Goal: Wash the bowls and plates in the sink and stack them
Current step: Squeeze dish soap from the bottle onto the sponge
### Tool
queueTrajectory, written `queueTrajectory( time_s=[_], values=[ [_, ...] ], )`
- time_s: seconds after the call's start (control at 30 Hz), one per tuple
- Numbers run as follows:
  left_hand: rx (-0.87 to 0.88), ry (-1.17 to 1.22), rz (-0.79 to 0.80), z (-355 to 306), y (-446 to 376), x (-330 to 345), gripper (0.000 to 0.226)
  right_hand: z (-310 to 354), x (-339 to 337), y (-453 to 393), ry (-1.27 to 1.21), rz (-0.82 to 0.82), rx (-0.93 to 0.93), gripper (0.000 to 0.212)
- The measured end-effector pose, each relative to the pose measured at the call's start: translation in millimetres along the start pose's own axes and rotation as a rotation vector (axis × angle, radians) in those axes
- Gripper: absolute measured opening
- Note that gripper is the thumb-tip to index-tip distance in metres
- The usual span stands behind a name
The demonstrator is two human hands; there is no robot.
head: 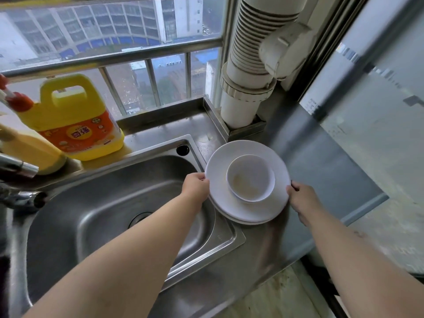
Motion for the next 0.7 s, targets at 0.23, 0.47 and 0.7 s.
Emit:
queueTrajectory(
  time_s=[0.23, 0.47, 0.7],
  values=[
    [0.046, 0.172, -0.039, -3, 21, -45, 0.026, 54, 17, 26, -0.018, 0.082, -0.152, 0.020],
    [0.043, 0.224, -0.215, 15, 70, -135, 0.016, 105, 91, 60, 0.051, 0.262, -0.291, 0.022],
    [-0.089, 0.286, -0.415, 83, 125, -223, 0.016, 129, 196, 118, 0.097, 0.511, -0.350, 0.020]
  ],
)
Point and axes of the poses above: each hand's wrist, its own y-axis away from the middle knuckle, its own x-axis out of the palm, z = x × y, the point moved 10 cm from there along -y, towards the middle knuckle, and after that the axes turned 4 degrees about x, right-handed, at the moved point
